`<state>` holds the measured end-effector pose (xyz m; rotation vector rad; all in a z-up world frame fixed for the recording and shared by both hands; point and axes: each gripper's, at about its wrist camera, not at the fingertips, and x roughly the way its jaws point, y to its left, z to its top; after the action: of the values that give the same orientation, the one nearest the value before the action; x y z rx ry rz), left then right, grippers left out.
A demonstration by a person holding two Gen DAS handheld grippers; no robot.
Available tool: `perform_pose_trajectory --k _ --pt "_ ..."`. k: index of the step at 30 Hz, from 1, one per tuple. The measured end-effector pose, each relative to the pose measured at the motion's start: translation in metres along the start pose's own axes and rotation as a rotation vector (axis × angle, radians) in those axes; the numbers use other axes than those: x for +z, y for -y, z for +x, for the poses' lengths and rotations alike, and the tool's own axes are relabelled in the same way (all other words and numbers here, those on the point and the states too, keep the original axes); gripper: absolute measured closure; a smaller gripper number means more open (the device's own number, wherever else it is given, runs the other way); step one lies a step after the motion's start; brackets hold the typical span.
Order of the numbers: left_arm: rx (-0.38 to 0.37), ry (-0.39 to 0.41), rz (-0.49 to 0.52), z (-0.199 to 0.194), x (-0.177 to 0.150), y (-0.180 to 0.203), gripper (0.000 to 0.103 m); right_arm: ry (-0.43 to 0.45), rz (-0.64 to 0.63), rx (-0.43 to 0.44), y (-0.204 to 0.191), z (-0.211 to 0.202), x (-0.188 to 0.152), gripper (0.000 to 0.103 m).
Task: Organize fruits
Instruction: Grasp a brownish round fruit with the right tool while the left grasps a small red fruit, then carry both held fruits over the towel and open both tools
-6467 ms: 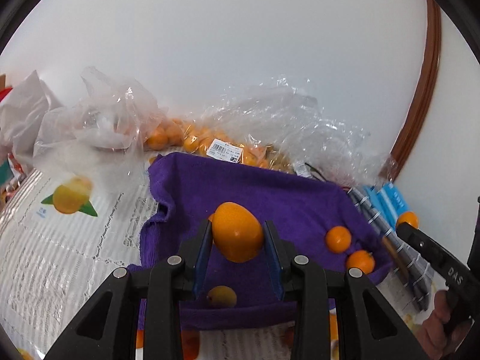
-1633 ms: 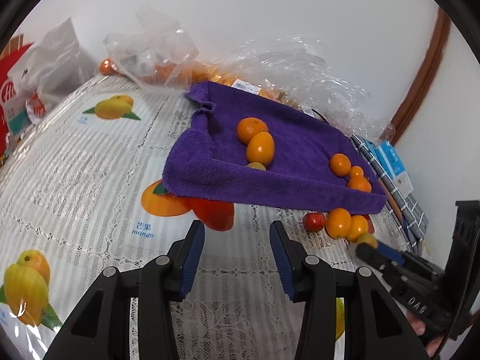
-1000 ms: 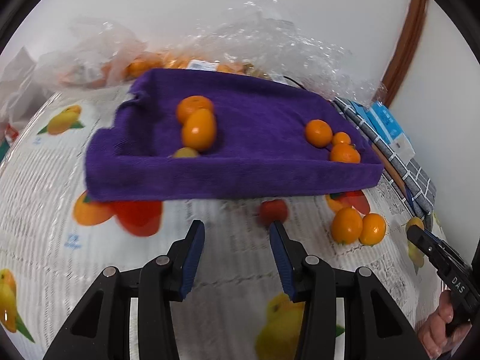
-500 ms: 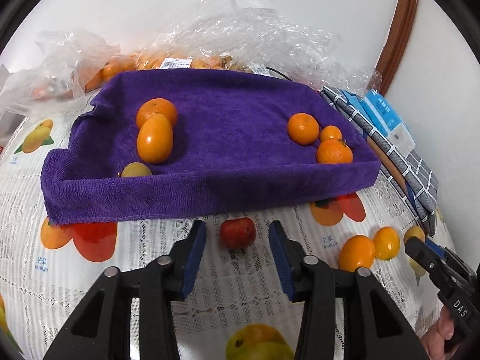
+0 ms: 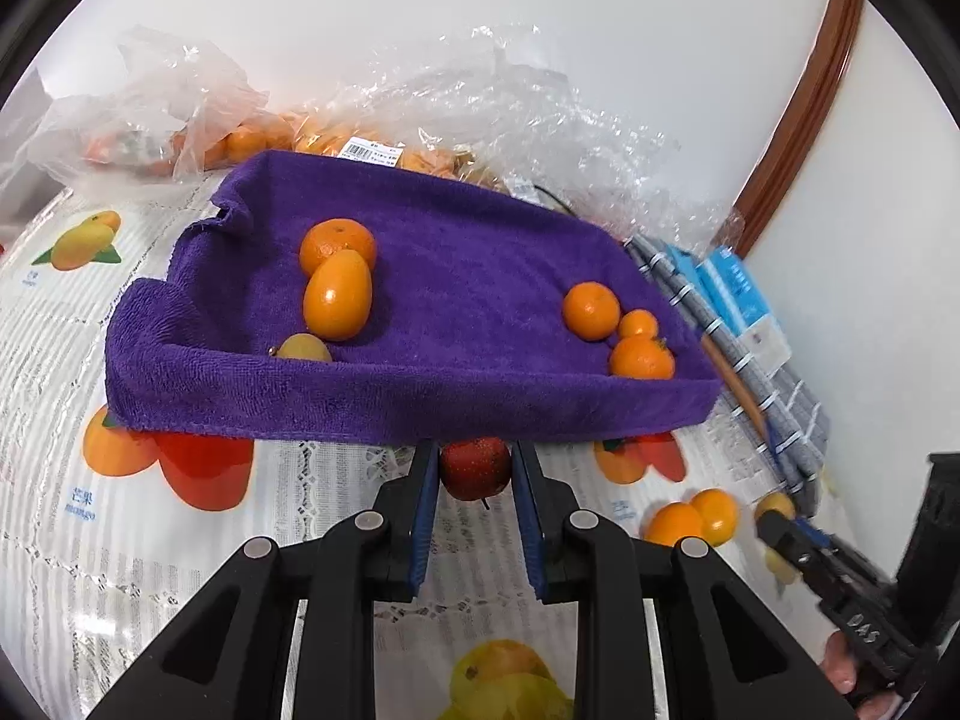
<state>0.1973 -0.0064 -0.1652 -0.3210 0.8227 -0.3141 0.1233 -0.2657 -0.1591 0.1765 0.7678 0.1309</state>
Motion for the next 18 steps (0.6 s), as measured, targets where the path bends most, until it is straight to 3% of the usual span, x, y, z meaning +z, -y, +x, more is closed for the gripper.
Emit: perform_pose_trajectory --k 8,18 --pt "0.004 0.097 -0.023 -0.021 0.001 -0.005 0.079 0.015 0.009 0.009 0.002 -0.004 0.000 0.075" --pt "0.002 0.109 -0.077 -0.025 0.003 -0.017 0.079 0.025 0.027 0.006 0.002 -0.005 -0.001 0.075"
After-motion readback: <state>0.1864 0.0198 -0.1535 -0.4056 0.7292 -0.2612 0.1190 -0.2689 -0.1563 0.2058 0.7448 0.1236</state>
